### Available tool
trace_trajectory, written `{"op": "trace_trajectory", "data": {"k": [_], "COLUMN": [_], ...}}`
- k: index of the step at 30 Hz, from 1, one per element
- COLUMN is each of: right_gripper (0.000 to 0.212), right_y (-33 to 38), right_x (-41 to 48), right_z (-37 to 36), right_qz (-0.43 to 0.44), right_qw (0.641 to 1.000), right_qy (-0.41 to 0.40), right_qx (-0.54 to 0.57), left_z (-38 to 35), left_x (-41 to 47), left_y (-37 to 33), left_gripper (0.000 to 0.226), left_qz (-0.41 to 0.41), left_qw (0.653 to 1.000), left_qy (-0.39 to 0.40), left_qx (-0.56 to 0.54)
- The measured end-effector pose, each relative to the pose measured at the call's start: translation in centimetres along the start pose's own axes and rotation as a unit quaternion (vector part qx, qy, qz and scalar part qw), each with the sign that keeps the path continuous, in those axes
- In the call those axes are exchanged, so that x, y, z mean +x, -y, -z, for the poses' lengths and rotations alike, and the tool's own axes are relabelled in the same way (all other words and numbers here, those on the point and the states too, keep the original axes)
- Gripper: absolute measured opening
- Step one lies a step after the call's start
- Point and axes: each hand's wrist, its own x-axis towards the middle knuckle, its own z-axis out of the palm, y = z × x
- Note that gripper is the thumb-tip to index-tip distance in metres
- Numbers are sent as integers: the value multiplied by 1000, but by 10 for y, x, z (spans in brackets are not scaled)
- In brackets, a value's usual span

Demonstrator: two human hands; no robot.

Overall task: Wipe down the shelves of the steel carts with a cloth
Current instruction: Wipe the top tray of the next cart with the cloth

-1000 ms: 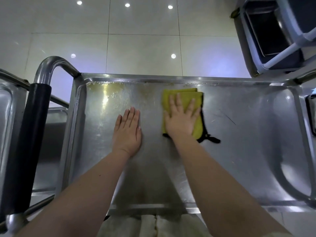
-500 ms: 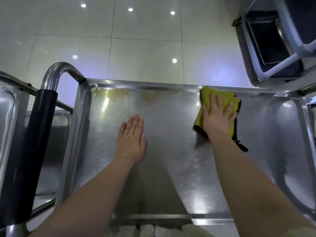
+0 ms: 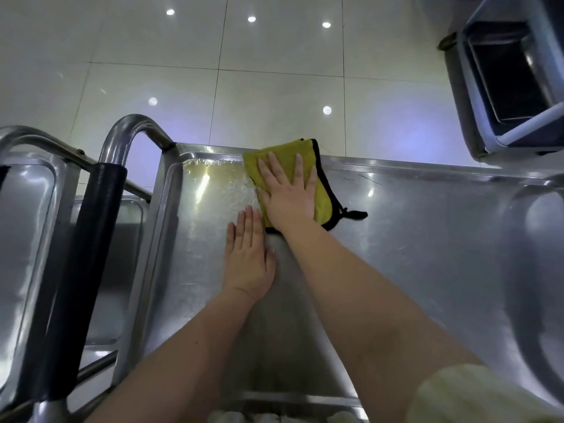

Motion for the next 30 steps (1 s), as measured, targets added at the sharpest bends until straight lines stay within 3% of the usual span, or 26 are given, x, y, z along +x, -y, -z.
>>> {"op": "trace_trajectory", "data": {"k": [5, 11, 17, 21, 23, 30], "right_gripper": [57, 58, 63, 62, 58, 57], "right_y": [-16, -33, -35, -55, -65, -92], "right_x": [-11, -127, -261, -264, -227, -45], "right_z": [-1, -36, -87, -81, -67, -1], "right_qz": [50, 77, 124, 210, 181, -77], "right_qw": [999, 997, 991, 975, 982, 997], "right_qy": [10, 4, -28, 18, 17, -7], "right_qx": [-19, -16, -45, -69, -58, 6], "left_z": [3, 8, 11, 8, 8, 6], "left_x": [0, 2, -1, -1, -1, -3], "left_y": [5, 8, 4, 3, 2, 1], "left_gripper": [66, 62, 63, 60, 60, 63], "left_qz": [-18, -35, -62, -61, -66, -81], "left_qw": [997, 987, 994, 997, 997, 996], "left_qy": [-11, -25, 20, 35, 34, 39], "left_qx": [-73, -157, -93, -44, -34, 1]}}
